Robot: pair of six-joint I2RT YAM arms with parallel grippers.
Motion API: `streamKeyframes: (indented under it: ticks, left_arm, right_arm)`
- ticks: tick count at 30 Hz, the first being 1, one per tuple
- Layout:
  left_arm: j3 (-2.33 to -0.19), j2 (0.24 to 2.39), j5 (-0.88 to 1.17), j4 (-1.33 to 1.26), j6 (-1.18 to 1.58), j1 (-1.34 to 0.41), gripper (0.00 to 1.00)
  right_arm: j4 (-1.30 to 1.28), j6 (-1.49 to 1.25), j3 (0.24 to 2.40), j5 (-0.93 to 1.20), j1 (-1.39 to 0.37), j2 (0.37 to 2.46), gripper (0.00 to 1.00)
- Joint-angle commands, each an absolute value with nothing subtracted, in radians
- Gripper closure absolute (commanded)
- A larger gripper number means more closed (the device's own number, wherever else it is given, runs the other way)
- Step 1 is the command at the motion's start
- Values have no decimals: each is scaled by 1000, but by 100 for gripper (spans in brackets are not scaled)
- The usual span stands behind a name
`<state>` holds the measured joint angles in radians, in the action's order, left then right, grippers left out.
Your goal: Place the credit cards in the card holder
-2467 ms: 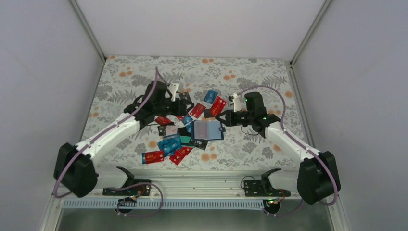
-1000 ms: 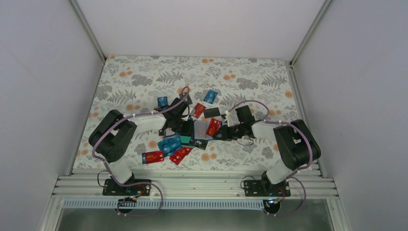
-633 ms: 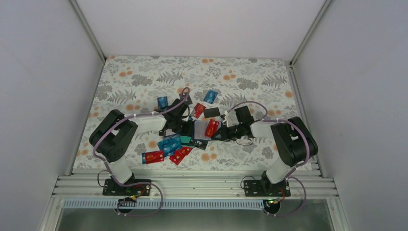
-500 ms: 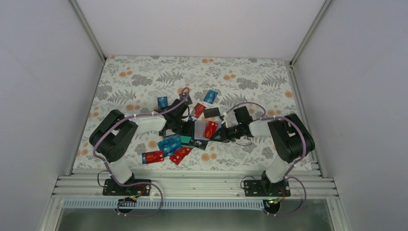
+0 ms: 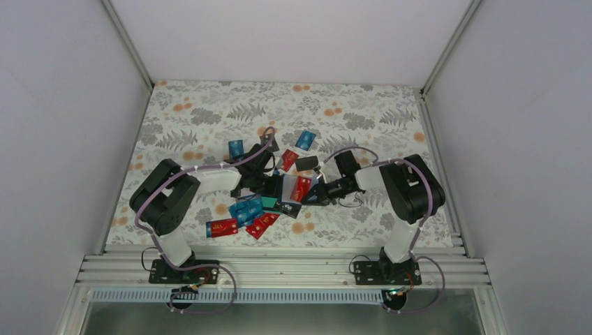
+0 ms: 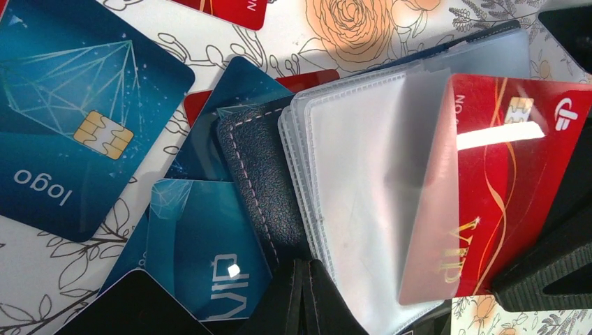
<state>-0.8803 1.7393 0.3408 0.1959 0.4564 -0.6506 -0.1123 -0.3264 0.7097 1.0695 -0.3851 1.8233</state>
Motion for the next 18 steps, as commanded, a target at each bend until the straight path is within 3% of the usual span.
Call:
streamKeyframes:
  ticks: [1,18]
  left_arm:
    - [-881,1754,336,197,442,-658,97]
    - [-902,1763,346,219,379,-658,97]
  right_arm:
    - [-193,-269,765,1107,-396,1860,96]
    - [-294,-234,876,1136,-449,2008,96]
